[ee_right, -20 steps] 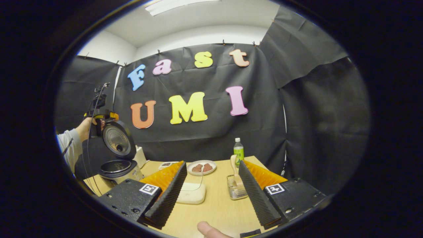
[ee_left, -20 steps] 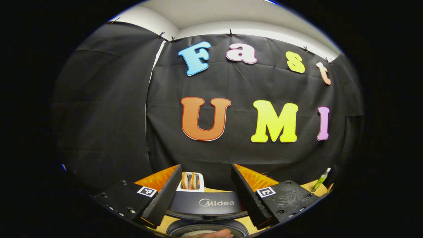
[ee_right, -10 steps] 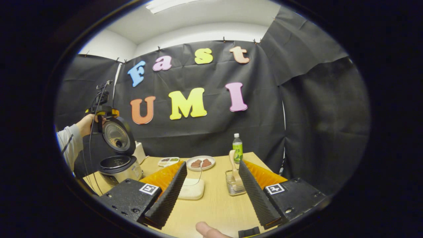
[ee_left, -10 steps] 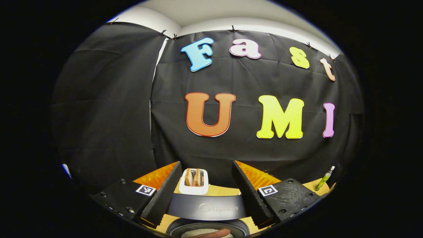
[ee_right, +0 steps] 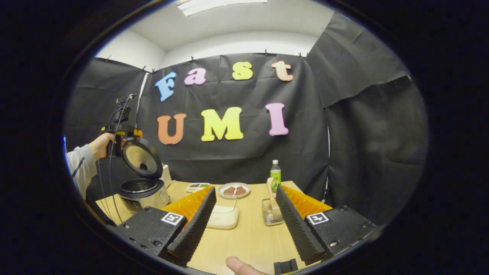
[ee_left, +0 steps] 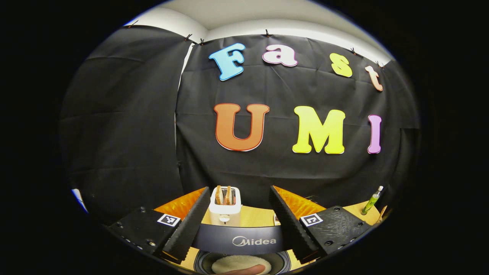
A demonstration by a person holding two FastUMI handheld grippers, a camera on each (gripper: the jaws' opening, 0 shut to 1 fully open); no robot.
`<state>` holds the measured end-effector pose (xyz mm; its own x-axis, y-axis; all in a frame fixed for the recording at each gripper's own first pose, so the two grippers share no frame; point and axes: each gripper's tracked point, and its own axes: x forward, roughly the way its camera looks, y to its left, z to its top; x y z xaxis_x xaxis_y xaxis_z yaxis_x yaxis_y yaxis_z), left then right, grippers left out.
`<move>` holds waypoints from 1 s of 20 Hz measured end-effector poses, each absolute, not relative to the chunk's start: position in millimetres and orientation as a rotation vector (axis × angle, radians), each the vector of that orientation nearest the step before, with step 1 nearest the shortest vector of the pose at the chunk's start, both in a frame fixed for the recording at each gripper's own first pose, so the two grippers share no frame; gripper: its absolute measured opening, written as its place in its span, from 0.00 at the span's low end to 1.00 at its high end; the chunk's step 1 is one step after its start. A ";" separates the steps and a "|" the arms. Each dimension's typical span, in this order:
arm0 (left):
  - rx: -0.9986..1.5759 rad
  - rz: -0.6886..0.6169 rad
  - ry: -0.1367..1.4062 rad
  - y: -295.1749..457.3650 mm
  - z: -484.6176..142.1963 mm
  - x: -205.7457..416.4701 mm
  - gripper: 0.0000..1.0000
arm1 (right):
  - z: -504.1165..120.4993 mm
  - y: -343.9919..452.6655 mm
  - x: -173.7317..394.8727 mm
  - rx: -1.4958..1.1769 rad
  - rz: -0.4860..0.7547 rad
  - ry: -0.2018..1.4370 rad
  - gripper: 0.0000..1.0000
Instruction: Close the left gripper, press the button to open the rice cooker; take a wooden spoon from the chopstick holder with the right hand, scoop a spoonful of rice and pour it into the rice cooker, then put the wooden spoon back into the chopstick holder.
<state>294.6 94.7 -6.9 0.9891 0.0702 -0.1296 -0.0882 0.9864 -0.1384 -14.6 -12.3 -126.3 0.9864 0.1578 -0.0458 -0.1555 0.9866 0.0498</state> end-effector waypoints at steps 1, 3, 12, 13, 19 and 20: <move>-0.145 0.077 0.127 93.6 -10.1 290.9 0.99 | -123.2 -14.9 -17.8 0.048 0.156 0.046 1.00; -0.142 0.082 0.120 93.2 -12.3 280.9 0.99 | -119.3 -16.9 -24.5 0.058 0.155 0.041 1.00; -0.126 0.078 0.160 82.1 -45.3 240.9 0.99 | -113.0 -21.0 -48.8 0.069 0.156 0.033 1.00; -0.125 0.075 0.163 82.5 -49.1 235.4 1.00 | -113.0 -20.2 -51.2 0.069 0.155 0.032 1.00; -0.115 0.088 0.196 76.7 -76.6 218.9 0.98 | -114.9 -8.9 -64.6 0.083 0.177 0.041 1.00; -0.110 0.089 0.208 75.1 -80.9 216.8 0.98 | -115.0 -7.8 -66.1 0.083 0.174 0.041 1.00</move>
